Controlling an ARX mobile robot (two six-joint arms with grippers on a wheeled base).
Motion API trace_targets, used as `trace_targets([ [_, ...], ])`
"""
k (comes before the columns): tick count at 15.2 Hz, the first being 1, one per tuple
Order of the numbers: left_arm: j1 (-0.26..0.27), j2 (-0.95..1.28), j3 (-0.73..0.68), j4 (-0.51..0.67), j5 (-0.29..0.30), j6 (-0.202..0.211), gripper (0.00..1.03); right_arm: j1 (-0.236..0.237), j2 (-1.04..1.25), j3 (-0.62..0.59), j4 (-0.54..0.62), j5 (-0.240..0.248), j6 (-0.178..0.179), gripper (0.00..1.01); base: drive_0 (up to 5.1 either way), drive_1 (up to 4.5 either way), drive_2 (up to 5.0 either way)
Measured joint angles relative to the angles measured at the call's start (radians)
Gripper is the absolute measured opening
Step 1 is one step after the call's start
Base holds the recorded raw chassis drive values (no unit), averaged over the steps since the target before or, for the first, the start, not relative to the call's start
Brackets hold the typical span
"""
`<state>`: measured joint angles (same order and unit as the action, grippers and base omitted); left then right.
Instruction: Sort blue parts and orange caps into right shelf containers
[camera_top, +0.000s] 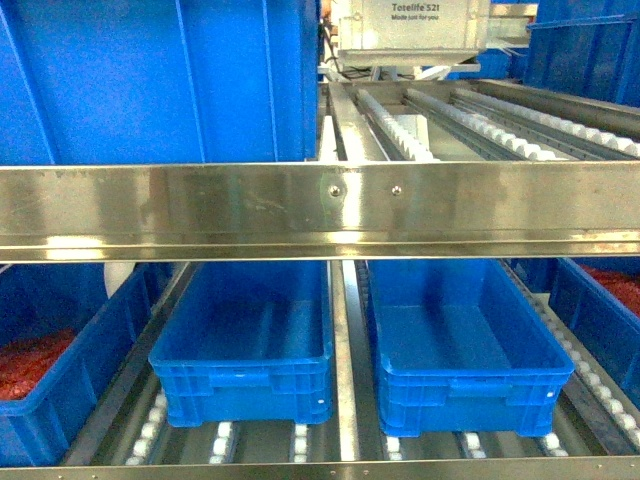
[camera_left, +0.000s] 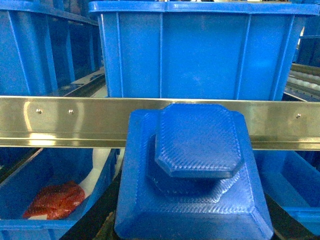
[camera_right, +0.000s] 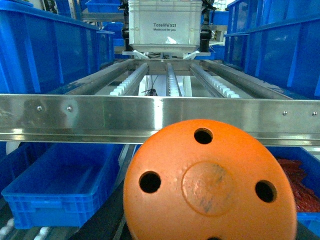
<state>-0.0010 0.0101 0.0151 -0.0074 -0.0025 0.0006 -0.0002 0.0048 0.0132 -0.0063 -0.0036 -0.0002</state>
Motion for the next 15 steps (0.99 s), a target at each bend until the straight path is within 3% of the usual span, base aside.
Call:
trace_targets([
  [15, 0.000, 0.000, 0.000, 0.000, 0.001, 0.000, 0.43, 0.000, 0.000, 0.000, 0.000, 0.003, 0.000, 0.45, 0.0, 0.00, 0.0],
])
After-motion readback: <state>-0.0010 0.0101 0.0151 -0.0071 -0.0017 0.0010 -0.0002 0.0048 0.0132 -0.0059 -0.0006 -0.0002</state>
